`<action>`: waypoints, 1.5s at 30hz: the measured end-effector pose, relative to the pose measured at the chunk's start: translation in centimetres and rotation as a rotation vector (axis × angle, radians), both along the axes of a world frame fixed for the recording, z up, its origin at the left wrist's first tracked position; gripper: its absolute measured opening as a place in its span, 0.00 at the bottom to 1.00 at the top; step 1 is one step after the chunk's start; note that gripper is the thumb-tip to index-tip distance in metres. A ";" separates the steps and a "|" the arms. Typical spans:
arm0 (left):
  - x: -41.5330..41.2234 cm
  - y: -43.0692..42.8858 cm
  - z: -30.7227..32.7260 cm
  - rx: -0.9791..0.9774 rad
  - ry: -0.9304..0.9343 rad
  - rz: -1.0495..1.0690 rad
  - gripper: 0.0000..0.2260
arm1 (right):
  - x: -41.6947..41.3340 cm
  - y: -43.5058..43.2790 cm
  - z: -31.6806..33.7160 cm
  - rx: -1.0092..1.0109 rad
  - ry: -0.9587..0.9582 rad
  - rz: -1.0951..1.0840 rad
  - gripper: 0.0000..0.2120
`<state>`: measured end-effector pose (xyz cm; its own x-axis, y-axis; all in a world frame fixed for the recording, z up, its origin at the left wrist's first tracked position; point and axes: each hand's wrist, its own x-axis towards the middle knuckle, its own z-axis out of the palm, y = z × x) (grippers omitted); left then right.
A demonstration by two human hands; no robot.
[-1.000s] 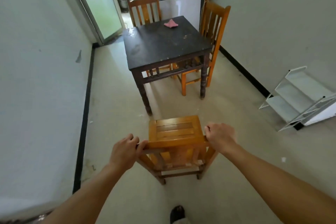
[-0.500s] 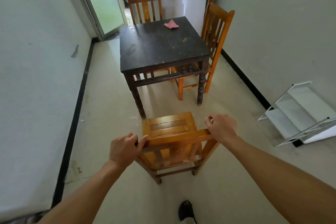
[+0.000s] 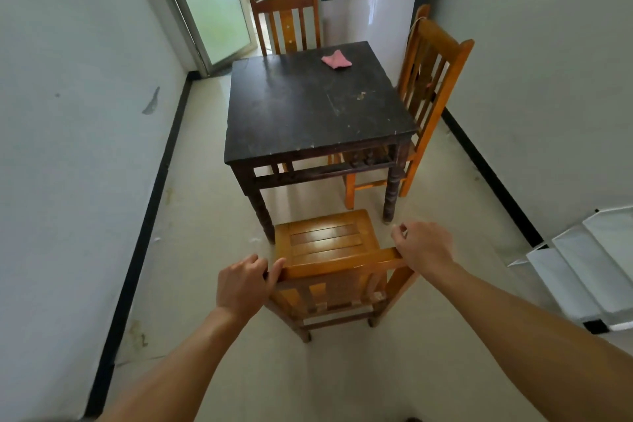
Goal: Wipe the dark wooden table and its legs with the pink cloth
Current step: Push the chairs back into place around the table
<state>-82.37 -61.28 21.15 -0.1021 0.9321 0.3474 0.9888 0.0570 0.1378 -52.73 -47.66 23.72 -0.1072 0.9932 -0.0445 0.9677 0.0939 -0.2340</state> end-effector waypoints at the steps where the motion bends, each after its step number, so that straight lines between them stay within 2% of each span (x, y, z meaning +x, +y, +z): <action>1: -0.2 1.0 0.0 -0.007 -0.002 0.013 0.26 | -0.4 1.2 0.0 0.003 0.009 0.014 0.20; 11: -1.6 10.2 0.0 -0.103 0.053 0.188 0.25 | -2.9 12.1 0.2 0.082 0.034 0.256 0.21; 15: -3.1 13.4 0.4 -0.212 0.058 0.311 0.21 | -4.1 14.6 -0.4 0.150 0.004 0.377 0.21; 19: -4.5 15.6 0.9 -0.266 0.008 0.359 0.19 | -5.1 16.6 -1.0 0.196 -0.037 0.509 0.21; 22: -5.8 17.2 0.8 -0.264 -0.015 0.356 0.20 | -6.2 18.2 -1.2 0.210 -0.042 0.531 0.21; 30: -9.7 21.0 0.5 -0.241 -0.088 0.356 0.18 | -10.3 21.2 -1.5 0.225 -0.018 0.473 0.20; 35: -11.1 23.8 0.9 -0.289 -0.082 0.326 0.17 | -12.2 24.7 -1.2 0.210 -0.036 0.354 0.19; 38: -12.4 25.4 1.5 -0.327 -0.100 0.286 0.18 | -14.1 26.8 -0.6 0.122 0.018 0.212 0.17; 42: -14.8 26.9 2.1 -0.407 -0.157 0.280 0.17 | -16.0 27.8 0.2 -0.174 0.246 0.021 0.13; 45: -15.9 27.9 2.1 -0.441 -0.272 0.296 0.17 | -16.5 27.3 -0.1 -0.192 0.192 -0.004 0.12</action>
